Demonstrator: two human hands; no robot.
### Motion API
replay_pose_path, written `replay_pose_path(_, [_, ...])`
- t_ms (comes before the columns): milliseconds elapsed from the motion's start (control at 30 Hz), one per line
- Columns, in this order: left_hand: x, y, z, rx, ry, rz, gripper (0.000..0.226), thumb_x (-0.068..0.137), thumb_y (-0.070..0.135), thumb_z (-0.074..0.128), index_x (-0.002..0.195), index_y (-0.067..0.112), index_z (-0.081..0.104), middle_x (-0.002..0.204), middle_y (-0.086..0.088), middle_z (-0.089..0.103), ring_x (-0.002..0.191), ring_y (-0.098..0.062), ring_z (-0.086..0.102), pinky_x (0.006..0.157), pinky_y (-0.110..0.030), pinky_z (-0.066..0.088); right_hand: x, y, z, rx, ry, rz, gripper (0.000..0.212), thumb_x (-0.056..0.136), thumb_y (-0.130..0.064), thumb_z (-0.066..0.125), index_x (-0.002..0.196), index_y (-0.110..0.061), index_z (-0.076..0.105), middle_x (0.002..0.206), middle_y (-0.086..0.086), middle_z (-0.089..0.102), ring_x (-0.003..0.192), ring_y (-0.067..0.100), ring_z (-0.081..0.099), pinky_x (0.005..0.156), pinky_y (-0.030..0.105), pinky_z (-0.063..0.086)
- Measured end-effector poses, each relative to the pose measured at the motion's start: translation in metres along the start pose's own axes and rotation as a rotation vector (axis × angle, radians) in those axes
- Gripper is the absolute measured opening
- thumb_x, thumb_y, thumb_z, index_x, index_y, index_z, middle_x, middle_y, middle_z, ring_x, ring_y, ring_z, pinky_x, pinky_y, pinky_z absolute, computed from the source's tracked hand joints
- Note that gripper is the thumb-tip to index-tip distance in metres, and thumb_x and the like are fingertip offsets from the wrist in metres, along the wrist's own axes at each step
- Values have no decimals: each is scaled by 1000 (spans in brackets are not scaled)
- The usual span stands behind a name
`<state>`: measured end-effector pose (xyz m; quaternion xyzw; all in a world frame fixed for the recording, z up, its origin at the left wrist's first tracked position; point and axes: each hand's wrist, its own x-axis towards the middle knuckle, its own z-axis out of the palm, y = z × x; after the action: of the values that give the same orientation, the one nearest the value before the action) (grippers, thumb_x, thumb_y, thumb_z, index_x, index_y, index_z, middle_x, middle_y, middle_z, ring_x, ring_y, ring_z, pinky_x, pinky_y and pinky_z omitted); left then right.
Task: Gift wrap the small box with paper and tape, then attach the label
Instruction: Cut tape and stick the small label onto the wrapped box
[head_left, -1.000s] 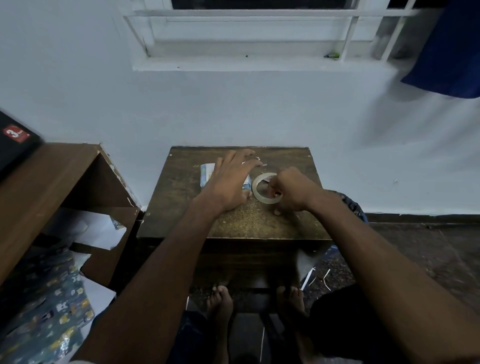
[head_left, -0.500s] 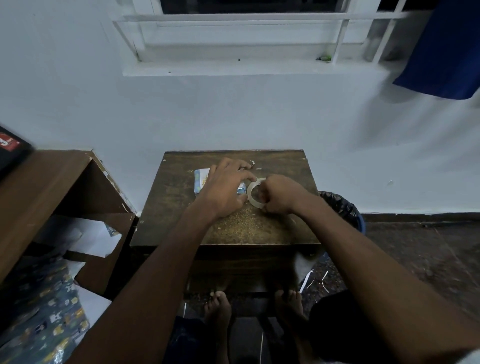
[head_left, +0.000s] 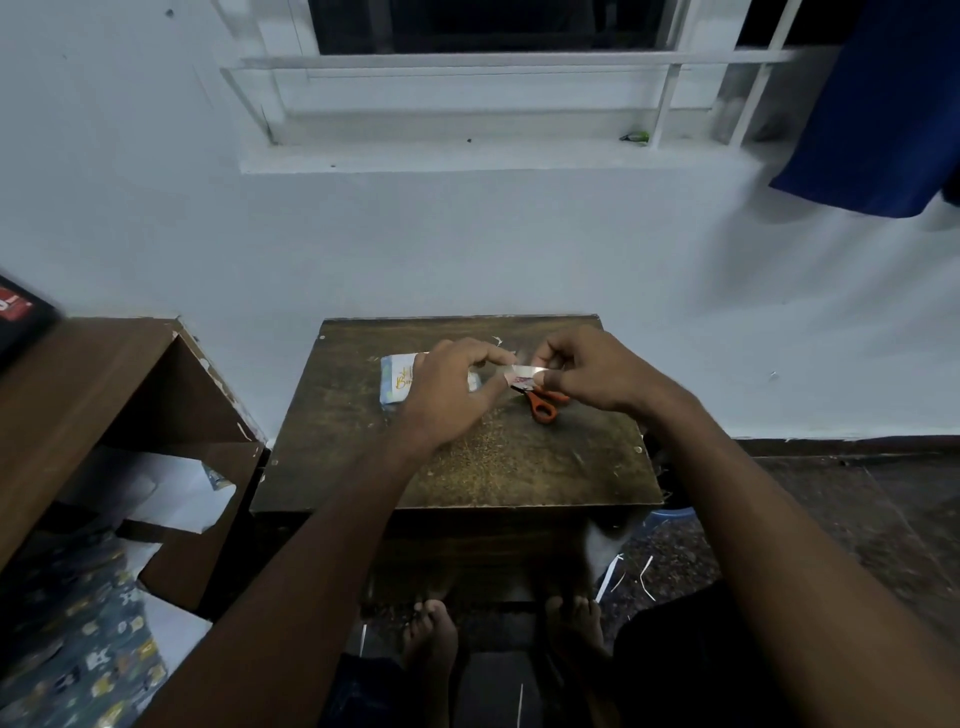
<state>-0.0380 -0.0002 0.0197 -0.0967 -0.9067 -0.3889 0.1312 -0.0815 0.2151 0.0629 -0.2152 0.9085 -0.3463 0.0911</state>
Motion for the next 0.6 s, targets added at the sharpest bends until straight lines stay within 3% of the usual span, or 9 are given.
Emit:
replay_pose_path(133, [1,9,-1,-204,25,-48,13,97,31,74,108,27,82,106,17,78,105,-1,69,100,-40,55,-2,-2,-1,63,28,-23,5,91,-24,77,88,-21,75,82,1,75,71,11,64,70,37,53])
replay_pose_path(400, [2,18,-2,-410,69,-137,8,97,20,76,101,18,84,99,13,81,97,-4,73,85,-16,55,-6,-12,-3,48,51,-100,10,81,-26,85,82,-23,76,77,-3,74,73,19,68,71,46,57])
replay_pose_path(533, [3,21,-3,-453,66,-168,7,95,17,78,97,17,84,97,10,81,95,-6,74,85,-19,56,-7,-14,-2,87,23,-130,12,78,-23,89,82,-23,78,77,-3,74,75,22,68,68,44,55])
replay_pose_path(600, [3,22,-2,-516,66,-211,6,95,16,78,96,16,84,97,7,81,96,-11,76,87,-25,59,-6,-12,-2,115,2,-145,9,80,-20,88,84,-23,80,76,-5,75,70,14,67,65,38,51])
